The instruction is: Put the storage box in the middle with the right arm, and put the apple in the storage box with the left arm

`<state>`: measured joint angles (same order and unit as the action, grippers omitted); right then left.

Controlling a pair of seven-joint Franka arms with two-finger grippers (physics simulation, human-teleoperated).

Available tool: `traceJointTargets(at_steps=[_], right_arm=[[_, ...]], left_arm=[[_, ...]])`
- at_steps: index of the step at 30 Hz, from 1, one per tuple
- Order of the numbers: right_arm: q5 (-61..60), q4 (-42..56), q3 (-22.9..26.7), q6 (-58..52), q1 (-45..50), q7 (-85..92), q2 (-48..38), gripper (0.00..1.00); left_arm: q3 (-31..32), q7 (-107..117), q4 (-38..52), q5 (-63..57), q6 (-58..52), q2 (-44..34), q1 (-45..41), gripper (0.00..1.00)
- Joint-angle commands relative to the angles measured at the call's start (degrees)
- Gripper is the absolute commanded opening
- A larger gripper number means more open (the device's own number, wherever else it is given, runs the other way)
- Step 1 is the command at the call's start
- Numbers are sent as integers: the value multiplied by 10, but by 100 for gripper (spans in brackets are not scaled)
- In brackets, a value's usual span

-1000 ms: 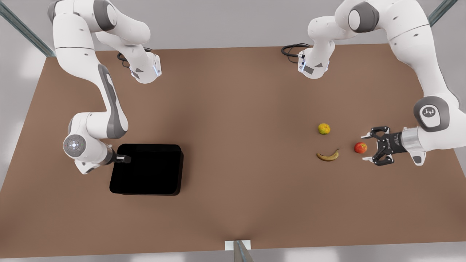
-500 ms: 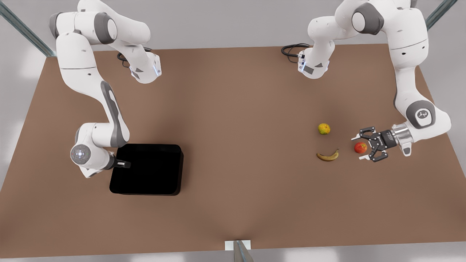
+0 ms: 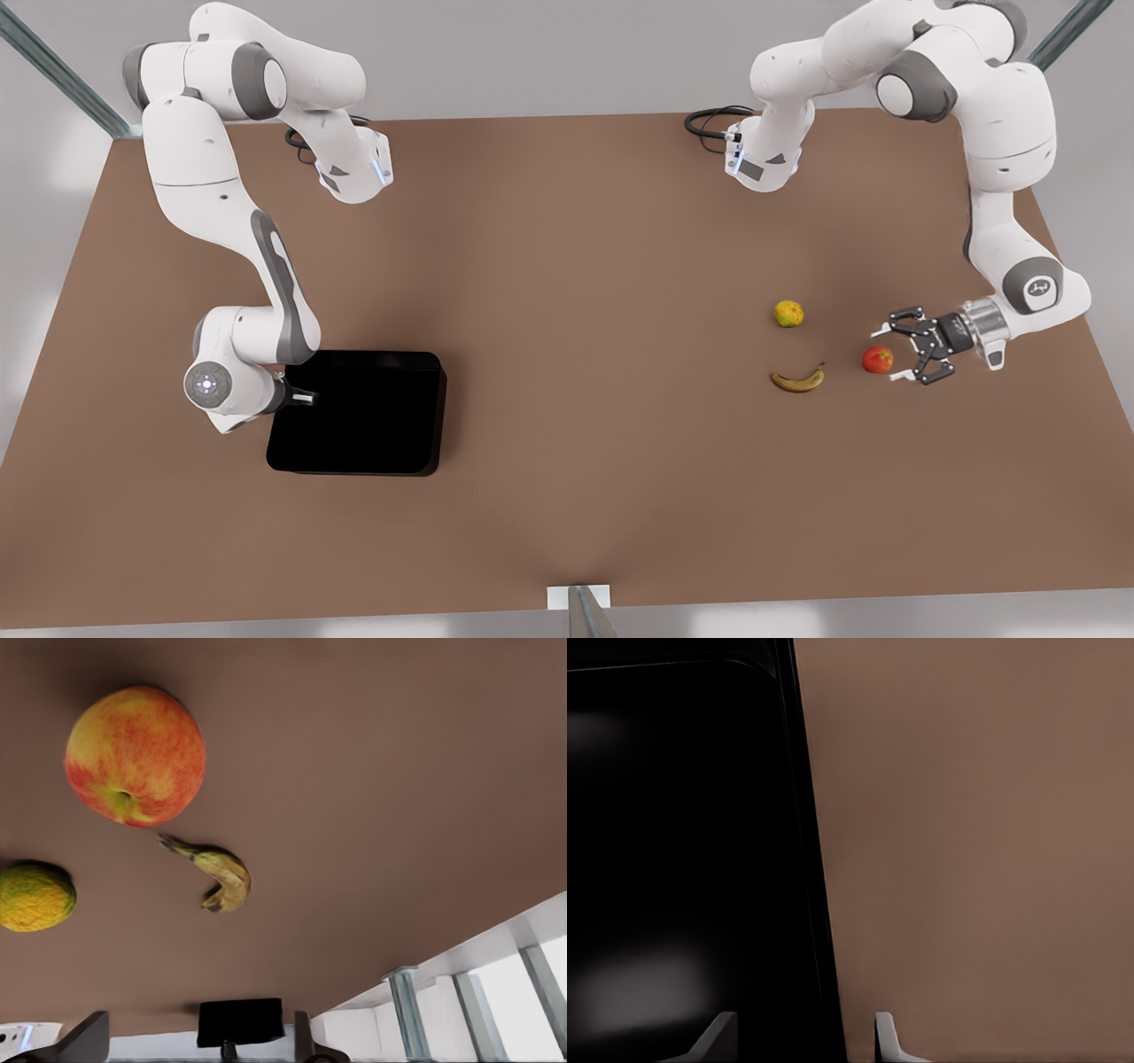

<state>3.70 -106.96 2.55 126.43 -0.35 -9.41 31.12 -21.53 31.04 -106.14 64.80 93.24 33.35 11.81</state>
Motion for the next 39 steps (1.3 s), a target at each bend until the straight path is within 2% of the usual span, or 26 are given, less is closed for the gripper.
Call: traceJointTargets(at_steps=[1, 4, 6, 10, 27, 33, 37, 39], right_arm=[[0, 0, 0, 0, 0, 0, 0, 36], [0, 0, 0, 0, -1, 0, 4, 30], [1, 0, 0, -4, -1, 1, 4, 22], [3, 2, 0, -7, -1, 5, 4, 21], [2, 35, -9, -29, 2, 33, -3, 21], [-28, 63, -67, -27, 5, 30, -8, 21], [-40, 118, -88, -28, 61, 31, -4, 21], [-40, 139, -120, -27, 68, 30, 5, 21]], left_arm=[[0, 0, 1, 3, -1, 6, 1, 100], [0, -10, -1, 39, -11, 26, 15, 100], [1, -16, -3, 51, -10, 33, 15, 100], [1, -32, 35, 58, -38, 76, 37, 100], [4, -111, 19, 66, -39, 109, 37, 100], [0, -108, 17, 74, -45, 120, 43, 100], [0, -109, 16, 89, -46, 130, 53, 100], [0, -117, 18, 90, -48, 138, 69, 100]])
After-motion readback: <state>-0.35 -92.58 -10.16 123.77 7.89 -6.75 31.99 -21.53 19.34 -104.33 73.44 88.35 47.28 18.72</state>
